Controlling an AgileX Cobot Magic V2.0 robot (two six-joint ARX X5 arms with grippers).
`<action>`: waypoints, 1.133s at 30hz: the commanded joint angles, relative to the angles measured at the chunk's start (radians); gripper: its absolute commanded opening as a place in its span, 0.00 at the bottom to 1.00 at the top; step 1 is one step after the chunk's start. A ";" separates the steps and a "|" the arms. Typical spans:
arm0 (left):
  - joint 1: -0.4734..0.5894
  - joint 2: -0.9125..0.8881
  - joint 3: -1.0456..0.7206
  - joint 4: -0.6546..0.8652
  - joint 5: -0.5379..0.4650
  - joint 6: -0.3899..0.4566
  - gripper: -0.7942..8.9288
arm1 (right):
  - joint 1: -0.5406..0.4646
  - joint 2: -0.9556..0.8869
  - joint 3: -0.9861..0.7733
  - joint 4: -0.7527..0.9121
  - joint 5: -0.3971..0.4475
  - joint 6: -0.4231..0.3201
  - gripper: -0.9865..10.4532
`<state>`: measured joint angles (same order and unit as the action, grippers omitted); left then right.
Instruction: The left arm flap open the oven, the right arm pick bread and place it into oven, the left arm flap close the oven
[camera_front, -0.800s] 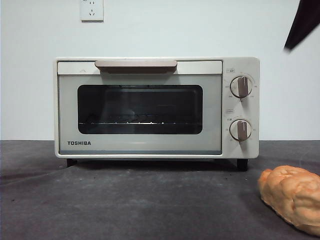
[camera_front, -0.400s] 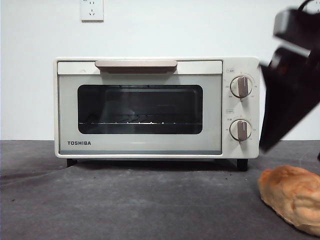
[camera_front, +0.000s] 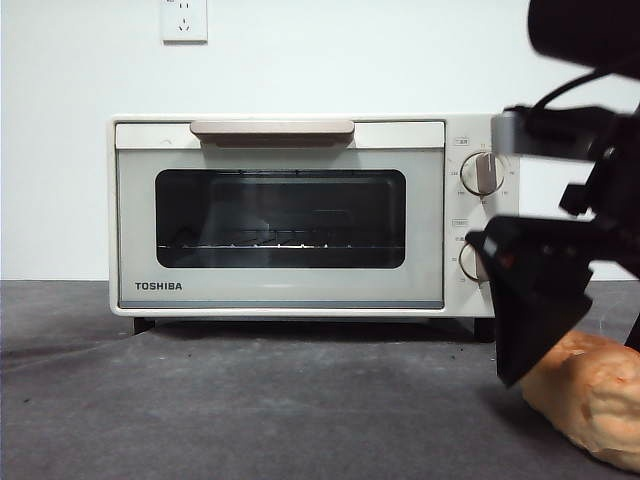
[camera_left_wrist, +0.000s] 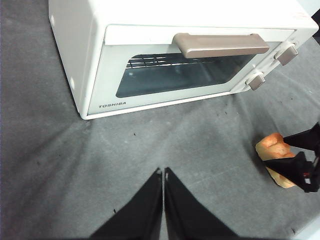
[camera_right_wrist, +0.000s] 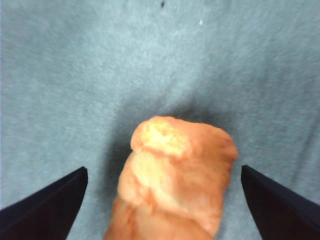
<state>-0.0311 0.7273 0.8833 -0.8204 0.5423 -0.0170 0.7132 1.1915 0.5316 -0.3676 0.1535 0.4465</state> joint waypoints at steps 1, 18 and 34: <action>-0.002 0.005 0.023 0.005 0.005 0.010 0.09 | 0.010 0.040 0.002 0.018 0.005 0.015 0.45; -0.031 0.006 0.023 0.043 0.004 -0.004 0.09 | 0.010 -0.001 0.010 0.023 0.001 0.017 0.31; -0.285 0.208 0.081 0.348 -0.116 -0.130 0.09 | 0.010 -0.313 0.198 -0.138 -0.049 -0.014 0.31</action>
<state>-0.3035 0.9134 0.9371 -0.4938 0.4351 -0.1356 0.7132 0.8757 0.7132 -0.5030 0.1047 0.4427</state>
